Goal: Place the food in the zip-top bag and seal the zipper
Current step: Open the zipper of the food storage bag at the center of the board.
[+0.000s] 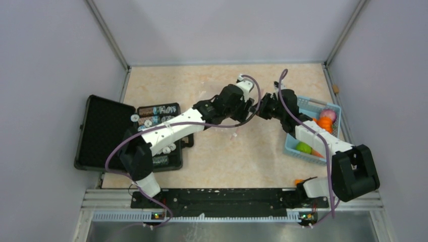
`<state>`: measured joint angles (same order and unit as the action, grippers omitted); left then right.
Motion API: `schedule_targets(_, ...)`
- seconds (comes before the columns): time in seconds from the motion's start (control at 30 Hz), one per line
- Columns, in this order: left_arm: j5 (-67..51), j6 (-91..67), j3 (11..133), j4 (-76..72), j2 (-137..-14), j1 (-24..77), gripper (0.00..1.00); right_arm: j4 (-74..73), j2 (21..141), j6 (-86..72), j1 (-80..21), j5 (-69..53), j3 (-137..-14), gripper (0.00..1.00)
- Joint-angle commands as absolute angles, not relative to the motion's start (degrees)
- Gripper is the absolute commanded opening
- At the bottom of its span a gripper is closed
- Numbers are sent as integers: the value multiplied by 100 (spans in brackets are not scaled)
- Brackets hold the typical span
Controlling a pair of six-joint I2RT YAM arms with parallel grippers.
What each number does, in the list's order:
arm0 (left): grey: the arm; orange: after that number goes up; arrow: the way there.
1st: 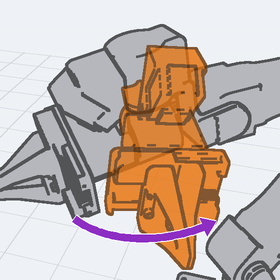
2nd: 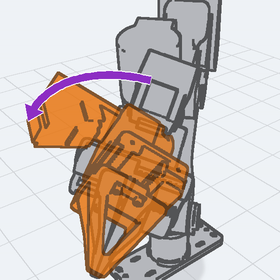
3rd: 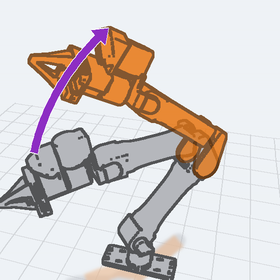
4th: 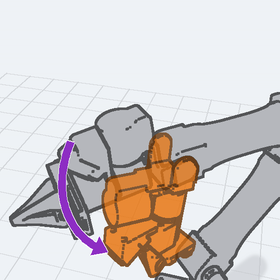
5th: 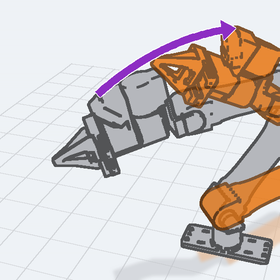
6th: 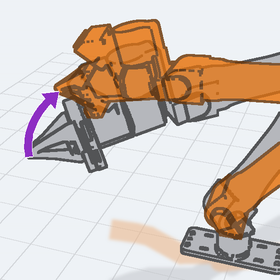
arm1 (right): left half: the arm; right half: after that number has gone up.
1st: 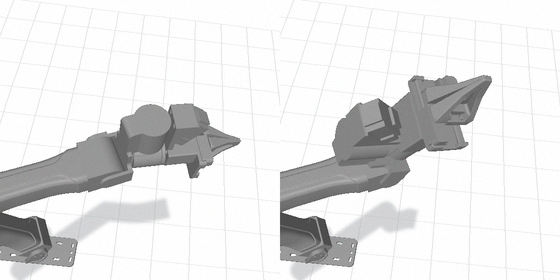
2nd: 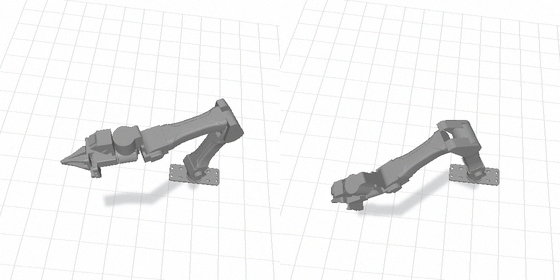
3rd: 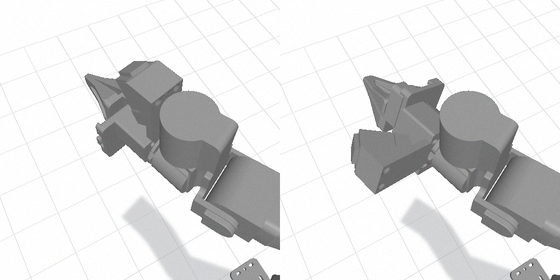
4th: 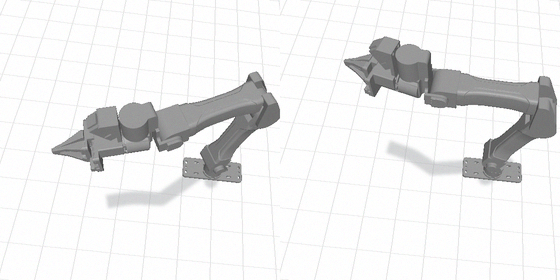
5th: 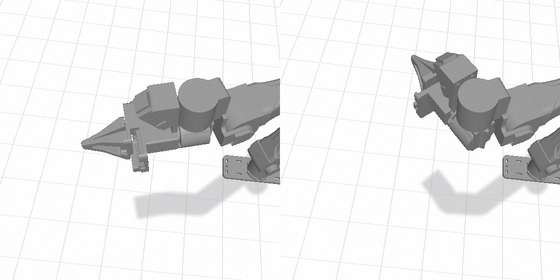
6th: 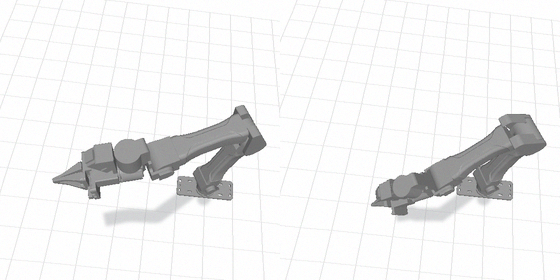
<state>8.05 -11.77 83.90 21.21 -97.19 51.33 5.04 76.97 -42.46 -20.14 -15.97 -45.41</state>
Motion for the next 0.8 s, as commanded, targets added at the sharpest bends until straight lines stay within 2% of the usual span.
schedule_targets(0.0, 1274, -1057, 8565, 2099, -9788, 5194, 62, 778, 7491, -4417, -2065, -1811, -4644, 0)
schedule_targets(0.07, 1255, -1124, 8537, 2017, -9785, 5194, 61, 715, 7479, -4408, -2074, -1794, -4649, 0)
schedule_targets(0.5, 1621, -999, 8596, 2030, -9831, 5251, 38, 659, 7300, -4336, -2072, -1692, -4515, 0)
schedule_targets(0.77, 1984, -1017, 8579, 2007, -9789, 5260, 37, 681, 7306, -4293, -2070, -1841, -4465, 0)
